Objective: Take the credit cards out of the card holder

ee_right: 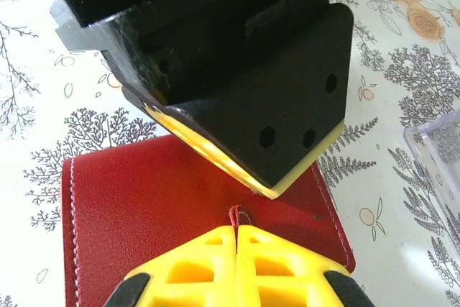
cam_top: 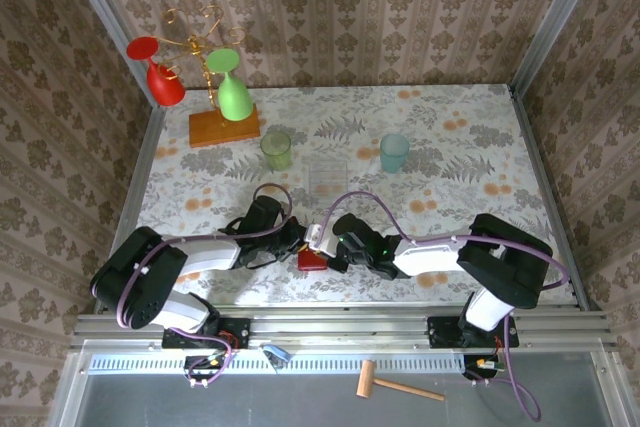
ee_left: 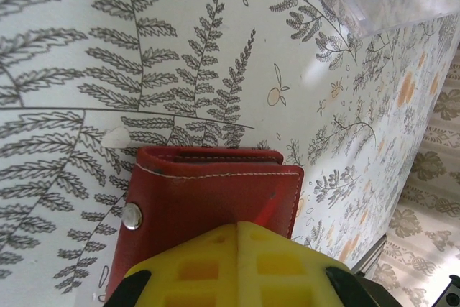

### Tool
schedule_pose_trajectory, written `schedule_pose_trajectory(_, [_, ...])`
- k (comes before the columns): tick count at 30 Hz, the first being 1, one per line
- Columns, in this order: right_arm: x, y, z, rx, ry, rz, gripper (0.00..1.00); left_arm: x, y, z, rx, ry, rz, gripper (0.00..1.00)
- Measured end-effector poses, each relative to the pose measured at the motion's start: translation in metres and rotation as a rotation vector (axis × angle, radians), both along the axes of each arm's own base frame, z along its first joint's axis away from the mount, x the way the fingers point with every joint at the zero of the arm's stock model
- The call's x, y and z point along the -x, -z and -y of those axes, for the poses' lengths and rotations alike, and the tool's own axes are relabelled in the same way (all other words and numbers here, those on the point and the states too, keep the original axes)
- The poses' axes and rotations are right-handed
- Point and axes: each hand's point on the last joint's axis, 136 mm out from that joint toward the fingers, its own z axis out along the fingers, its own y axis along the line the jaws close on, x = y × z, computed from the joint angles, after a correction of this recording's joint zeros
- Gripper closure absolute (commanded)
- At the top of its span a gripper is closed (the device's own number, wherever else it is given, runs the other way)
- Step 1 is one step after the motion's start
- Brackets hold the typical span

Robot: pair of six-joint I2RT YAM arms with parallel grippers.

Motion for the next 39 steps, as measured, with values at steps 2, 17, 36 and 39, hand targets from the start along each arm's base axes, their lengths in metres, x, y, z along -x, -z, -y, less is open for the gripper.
schedule_pose_trajectory(2, [0.0,-0.001,0.001,-0.01,0.021,0.004,1.0,0.0,0.0,0.001,0.005,0.004,0.0,0.99])
schedule_pose_trajectory(17, [-0.005,-0.002,0.01,-0.046,0.211,0.009,1.0,-0.001,0.001,0.005,0.018,0.009,0.01,1.0])
schedule_pose_trajectory(36, [-0.011,-0.003,0.042,-0.127,0.573,-0.188,0.82,-0.001,0.001,0.004,0.012,0.01,0.009,0.92])
schedule_pose_trajectory(39, [-0.009,-0.009,0.047,-0.14,0.629,-0.235,0.7,-0.002,0.0,0.005,-0.003,0.02,0.004,0.88])
